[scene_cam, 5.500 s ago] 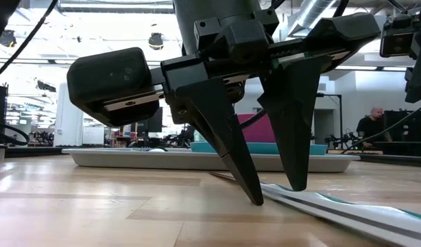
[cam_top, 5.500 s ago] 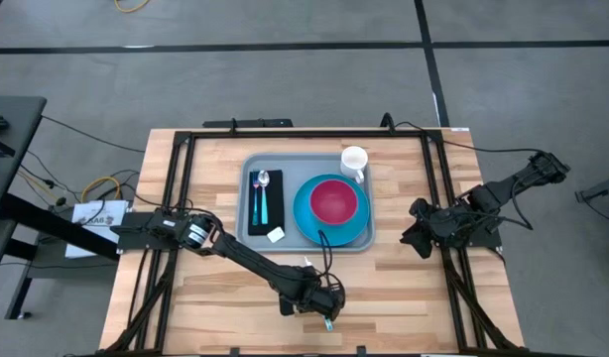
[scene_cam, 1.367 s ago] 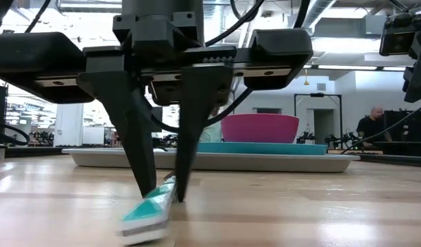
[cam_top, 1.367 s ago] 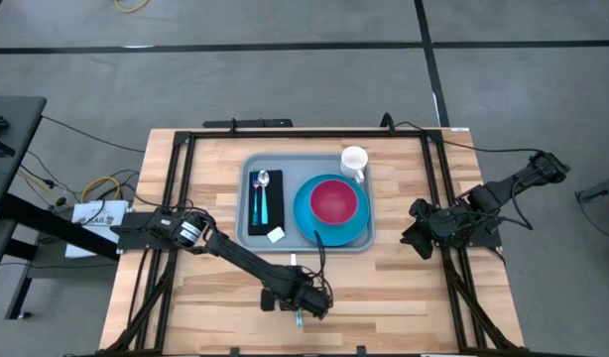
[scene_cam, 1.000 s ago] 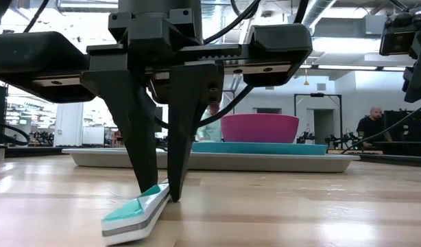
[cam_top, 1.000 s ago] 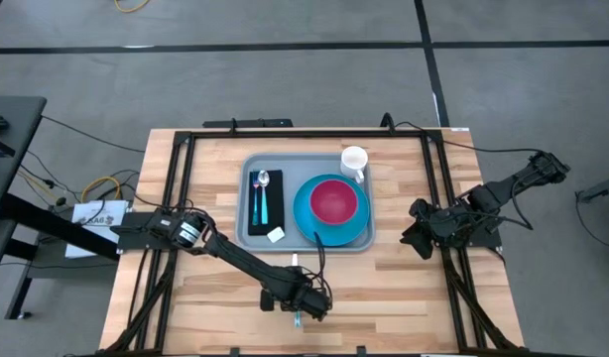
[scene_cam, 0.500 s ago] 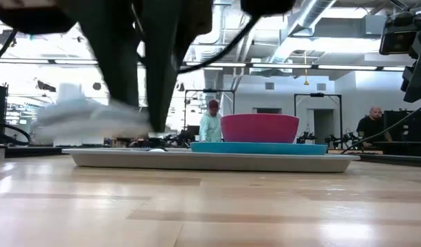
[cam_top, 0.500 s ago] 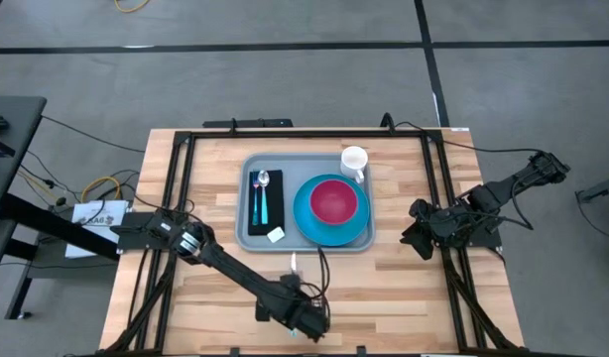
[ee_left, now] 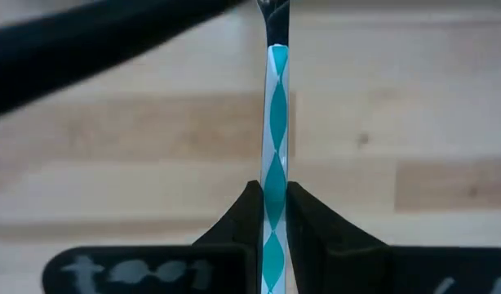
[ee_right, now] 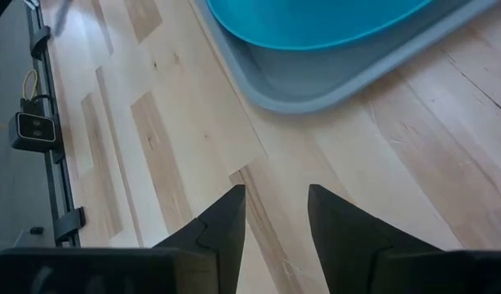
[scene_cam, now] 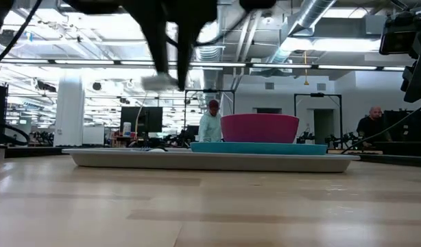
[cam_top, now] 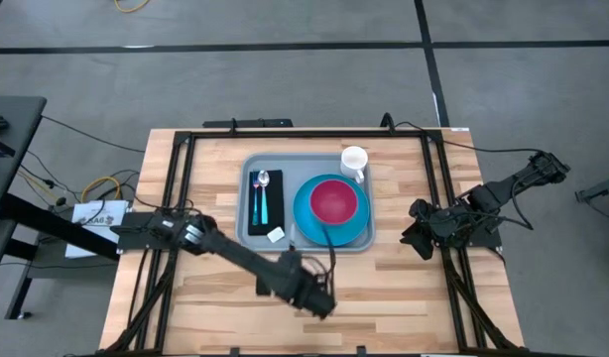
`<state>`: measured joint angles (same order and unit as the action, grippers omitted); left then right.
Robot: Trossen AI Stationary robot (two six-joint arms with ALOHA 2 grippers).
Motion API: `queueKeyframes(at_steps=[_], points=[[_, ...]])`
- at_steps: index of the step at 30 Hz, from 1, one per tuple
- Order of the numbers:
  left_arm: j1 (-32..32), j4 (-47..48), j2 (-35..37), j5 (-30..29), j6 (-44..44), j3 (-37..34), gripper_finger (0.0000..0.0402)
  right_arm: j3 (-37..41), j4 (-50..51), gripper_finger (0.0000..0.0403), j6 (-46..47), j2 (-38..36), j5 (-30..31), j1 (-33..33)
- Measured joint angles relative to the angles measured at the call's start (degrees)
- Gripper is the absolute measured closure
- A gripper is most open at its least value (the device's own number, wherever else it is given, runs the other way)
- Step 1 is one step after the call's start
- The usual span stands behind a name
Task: Set up tray
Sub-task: Put the light blue knife on the black napkin to the right side of the light blue spoon
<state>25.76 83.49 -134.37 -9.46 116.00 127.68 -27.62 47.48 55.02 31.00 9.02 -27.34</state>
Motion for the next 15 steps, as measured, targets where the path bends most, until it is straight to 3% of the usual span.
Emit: queueKeyframes(at_steps=[9, 15], points=[[-11.5, 4.8, 0.7, 0.1, -18.1, 0.0, 0.0387, 0.0, 0.0, 0.0276, 0.0, 0.0, -0.7, 0.0], [-15.9, 6.3, 8.9, -5.1, -22.3, -5.0, 0.0387, 0.0, 0.0, 0.0276, -1.5, 0.0, -1.7, 0.0]])
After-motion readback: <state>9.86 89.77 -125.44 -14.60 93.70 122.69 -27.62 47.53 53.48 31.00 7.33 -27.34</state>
